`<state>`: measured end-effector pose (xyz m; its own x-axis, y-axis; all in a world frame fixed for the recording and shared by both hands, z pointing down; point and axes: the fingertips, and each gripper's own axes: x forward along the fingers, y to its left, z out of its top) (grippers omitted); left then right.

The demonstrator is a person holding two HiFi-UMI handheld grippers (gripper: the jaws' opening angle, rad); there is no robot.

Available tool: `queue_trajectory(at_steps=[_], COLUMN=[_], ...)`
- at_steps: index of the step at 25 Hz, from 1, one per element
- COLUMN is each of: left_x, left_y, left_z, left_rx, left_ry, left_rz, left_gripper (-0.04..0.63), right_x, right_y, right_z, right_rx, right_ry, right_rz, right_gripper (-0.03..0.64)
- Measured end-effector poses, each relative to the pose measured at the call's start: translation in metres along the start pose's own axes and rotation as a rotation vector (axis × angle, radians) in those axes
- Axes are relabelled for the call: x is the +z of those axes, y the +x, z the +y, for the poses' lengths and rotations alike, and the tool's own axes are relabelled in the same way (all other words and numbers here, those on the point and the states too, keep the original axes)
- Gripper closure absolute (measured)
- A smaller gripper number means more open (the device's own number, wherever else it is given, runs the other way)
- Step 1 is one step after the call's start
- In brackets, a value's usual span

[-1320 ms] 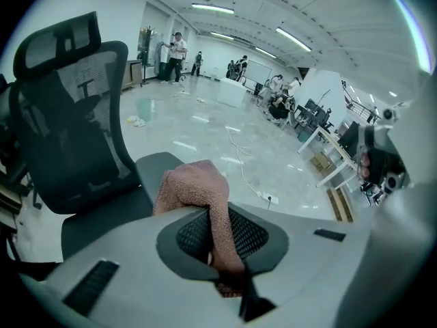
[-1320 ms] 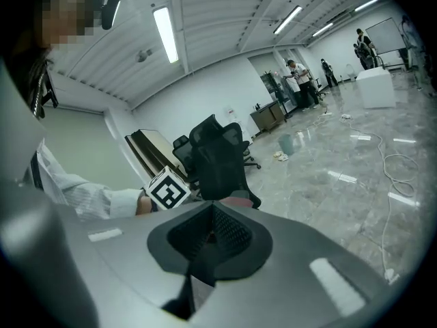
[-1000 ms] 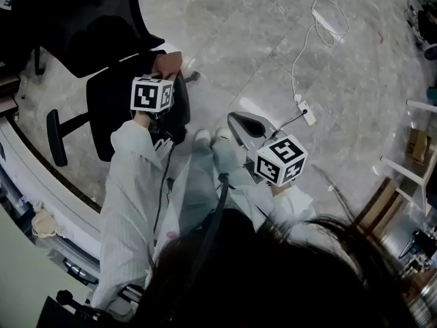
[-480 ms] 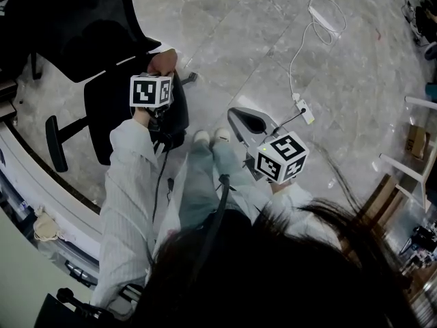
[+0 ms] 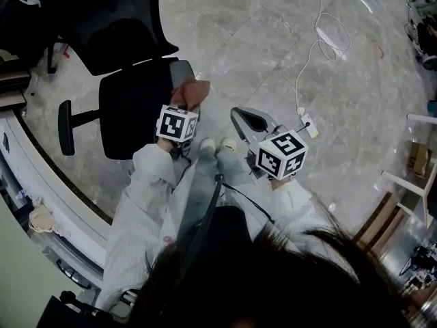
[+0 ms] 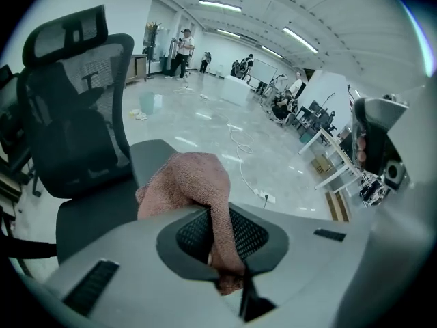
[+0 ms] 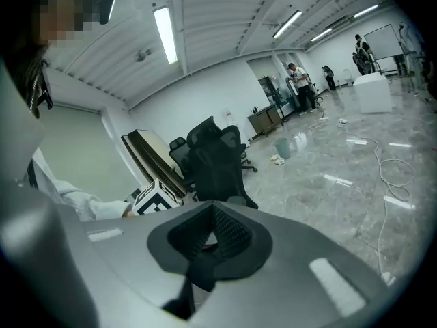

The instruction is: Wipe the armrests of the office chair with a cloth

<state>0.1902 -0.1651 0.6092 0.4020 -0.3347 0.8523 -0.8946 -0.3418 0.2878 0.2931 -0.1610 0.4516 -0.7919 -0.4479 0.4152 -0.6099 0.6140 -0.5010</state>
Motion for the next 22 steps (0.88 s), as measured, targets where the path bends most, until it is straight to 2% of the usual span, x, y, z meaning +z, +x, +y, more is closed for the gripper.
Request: queue_trajectory(at_steps=[3,9,12,16,22], left_x=[-0.023,-0.067,-0.059,-0.011,0.071], left_y=[-0.021,-0.024,-0.033,-0.075,-0.163], left_z=[-0.025,-0.055,-0.058,-0.070,-0.077], left_rx=[-0.022,-0.080,-0.063,-0.044,-0.013], left_ry=[-0.004,0.002,-0.021,-0.024,-0.004], left_rz=[0.003,0.051,0.003,-0.163,-0.552], left_gripper=[0.557,0.557,0.557,0.557,0.557], right_x=[0.002,0.008,0.013,0.027,0.055], right_y=[-0.012,-0.023,-0.029,-0.046,-0.048], right_z=[0.018,0.033,0.038,0.042,0.041], right_rx=[0.013,0.021,0.030,0.031,-0.012], right_ry=[-0.018,-0.034,-0.042,-0.053,-0.100], right_rz=[-0.011,-0.050,-0.045,-0.061,-0.162], right_gripper=[0.615,0.615,0.615,0.615,0.615])
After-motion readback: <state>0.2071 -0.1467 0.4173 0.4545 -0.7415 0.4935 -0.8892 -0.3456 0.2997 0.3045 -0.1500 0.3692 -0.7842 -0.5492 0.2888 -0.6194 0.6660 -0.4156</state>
